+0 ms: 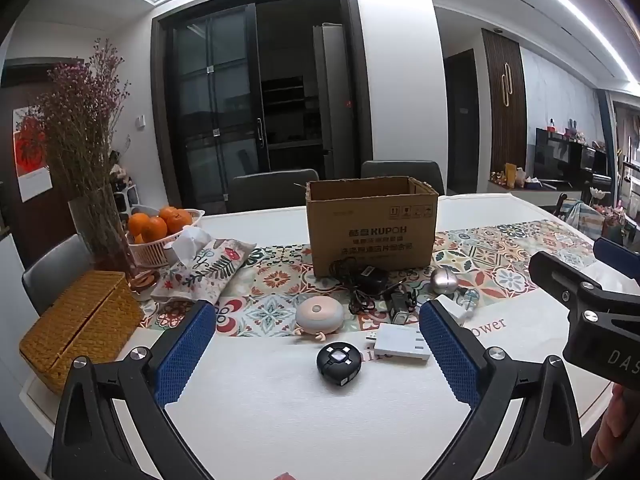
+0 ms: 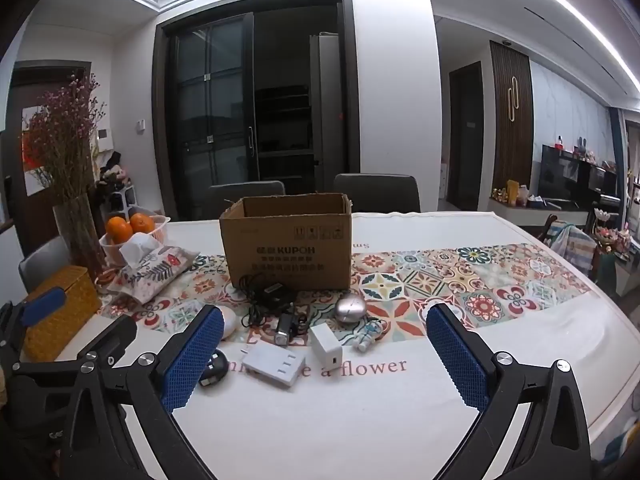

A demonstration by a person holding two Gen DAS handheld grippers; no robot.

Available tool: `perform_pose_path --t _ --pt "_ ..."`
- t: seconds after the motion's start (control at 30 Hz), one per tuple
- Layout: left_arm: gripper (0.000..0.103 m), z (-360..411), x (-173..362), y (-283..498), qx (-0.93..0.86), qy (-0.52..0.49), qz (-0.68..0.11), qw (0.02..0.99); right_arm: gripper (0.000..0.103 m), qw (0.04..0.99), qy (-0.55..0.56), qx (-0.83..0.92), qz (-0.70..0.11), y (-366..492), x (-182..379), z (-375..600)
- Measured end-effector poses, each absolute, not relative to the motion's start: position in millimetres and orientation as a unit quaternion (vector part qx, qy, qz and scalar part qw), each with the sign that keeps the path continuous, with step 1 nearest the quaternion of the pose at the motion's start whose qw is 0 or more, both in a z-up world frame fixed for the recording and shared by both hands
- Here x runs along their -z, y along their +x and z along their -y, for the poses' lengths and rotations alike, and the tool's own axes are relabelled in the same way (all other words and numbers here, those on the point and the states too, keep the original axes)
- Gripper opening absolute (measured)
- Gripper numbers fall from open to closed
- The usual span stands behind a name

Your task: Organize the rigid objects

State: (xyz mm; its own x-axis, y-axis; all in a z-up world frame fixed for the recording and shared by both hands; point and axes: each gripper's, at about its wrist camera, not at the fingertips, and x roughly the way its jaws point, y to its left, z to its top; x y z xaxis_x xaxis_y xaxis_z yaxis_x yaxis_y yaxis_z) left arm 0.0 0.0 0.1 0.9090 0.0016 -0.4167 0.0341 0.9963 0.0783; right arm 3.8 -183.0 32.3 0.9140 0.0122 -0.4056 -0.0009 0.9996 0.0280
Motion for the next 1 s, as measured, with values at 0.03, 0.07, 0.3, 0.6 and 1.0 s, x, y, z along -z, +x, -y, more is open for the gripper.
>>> perform_pose_path --t 0.03,0.07,0.3,0.6,1.0 --pt "0.103 0.0 -0.2 0.0 0.008 0.042 -0.213 0.976 0.103 0.978 0.013 -0.003 -0.207 3.9 -32.2 182.7" --pt "0.103 0.2 0.0 0.4 0.009 0.043 -0.215 0.976 0.103 0.978 0.020 -0.004 -0.208 4.0 -32.2 183.1" --pt "0.103 -3.7 -1.0 0.7 0.015 0.037 -0.220 0.975 0.103 0.979 0.018 -0.004 -0.205 3.2 -31.8 183.6" --pt "0.103 -1.7 0.1 -0.5 0.011 0.040 -0.210 0.977 0.103 0.978 0.023 -0.006 -0.206 2.7 -31.1 190.7" --pt "0.103 0.0 -0.3 -0.1 0.014 0.041 -0.210 0.977 0.103 0.979 0.018 -0.005 -0.205 2.4 -31.4 187.2"
